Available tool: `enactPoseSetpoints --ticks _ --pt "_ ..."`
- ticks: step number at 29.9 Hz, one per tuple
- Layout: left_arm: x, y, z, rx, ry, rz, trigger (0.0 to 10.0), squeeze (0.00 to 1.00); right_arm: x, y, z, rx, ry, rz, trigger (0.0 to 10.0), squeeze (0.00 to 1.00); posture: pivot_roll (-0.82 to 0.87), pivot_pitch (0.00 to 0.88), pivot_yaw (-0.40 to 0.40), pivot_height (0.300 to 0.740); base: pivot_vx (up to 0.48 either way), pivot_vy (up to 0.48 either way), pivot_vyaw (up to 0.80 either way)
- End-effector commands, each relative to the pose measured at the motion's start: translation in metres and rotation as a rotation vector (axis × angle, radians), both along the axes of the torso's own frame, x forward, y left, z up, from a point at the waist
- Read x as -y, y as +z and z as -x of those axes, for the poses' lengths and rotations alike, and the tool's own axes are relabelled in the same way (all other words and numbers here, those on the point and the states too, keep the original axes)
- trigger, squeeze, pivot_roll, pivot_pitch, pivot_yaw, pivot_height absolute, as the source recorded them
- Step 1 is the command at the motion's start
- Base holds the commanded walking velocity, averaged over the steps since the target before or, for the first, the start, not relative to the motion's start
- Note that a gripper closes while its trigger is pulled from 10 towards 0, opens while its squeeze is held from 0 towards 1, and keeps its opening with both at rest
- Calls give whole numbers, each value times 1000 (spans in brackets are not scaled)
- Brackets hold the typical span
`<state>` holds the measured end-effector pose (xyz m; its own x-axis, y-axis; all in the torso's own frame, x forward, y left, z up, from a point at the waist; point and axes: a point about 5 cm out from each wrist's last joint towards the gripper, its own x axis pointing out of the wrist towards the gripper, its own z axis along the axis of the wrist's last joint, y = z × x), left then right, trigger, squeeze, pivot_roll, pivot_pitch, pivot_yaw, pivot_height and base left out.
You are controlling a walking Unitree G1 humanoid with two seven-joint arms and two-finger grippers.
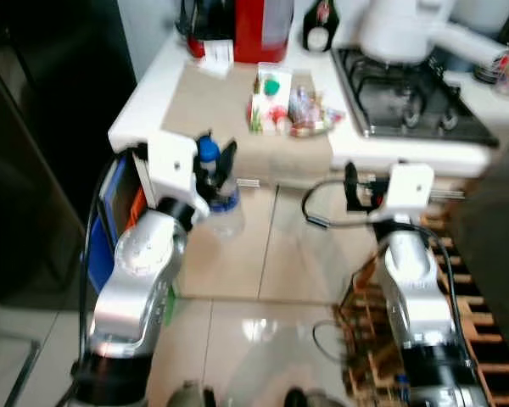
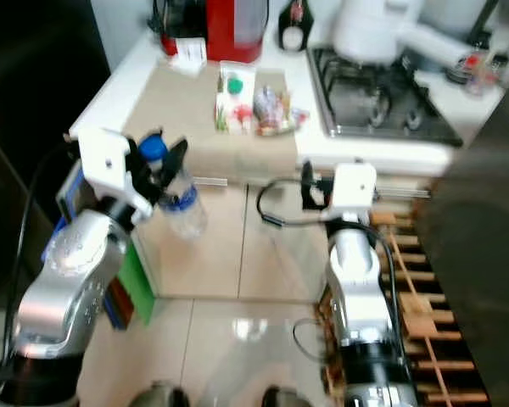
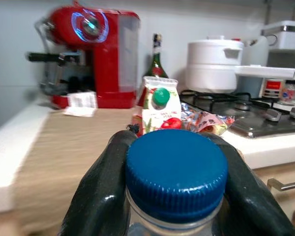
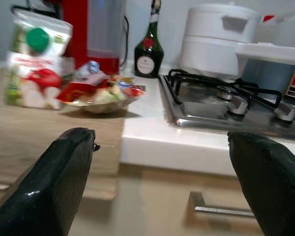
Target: Restocking fridge
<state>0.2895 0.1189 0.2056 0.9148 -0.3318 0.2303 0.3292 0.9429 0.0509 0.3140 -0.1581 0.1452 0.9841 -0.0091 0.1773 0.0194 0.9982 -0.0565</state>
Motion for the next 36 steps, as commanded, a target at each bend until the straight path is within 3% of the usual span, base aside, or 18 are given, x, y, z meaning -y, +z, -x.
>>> enactPoseSetpoints --ticks 1,16,21,28,36 --pt "2 6 1 32 1 9 10000 0 3 1 0 -2 -8 3 10000 0 -17 0 -15 740 -292 0 0" --pt "5 5 2 26 2 18 10000 0 1 -2 3 -10 -2 8 10000 0 -26 0 -13 740 -295 0 0" --pt "7 3 -1 19 -1 22 10000 0 13 -7 9 -30 -33 18 10000 0 -46 0 -5 740 -295 0 0" --pt "12 1 -6 6 -38 11 10000 0 12 -3 6 -15 -43 18 10000 0 -56 0 8 740 0 0 0" --pt "16 4 -7 24 -65 40 10000 0 11 1 0 -5 -32 23 10000 0 -49 0 -2 740 328 -347 0"
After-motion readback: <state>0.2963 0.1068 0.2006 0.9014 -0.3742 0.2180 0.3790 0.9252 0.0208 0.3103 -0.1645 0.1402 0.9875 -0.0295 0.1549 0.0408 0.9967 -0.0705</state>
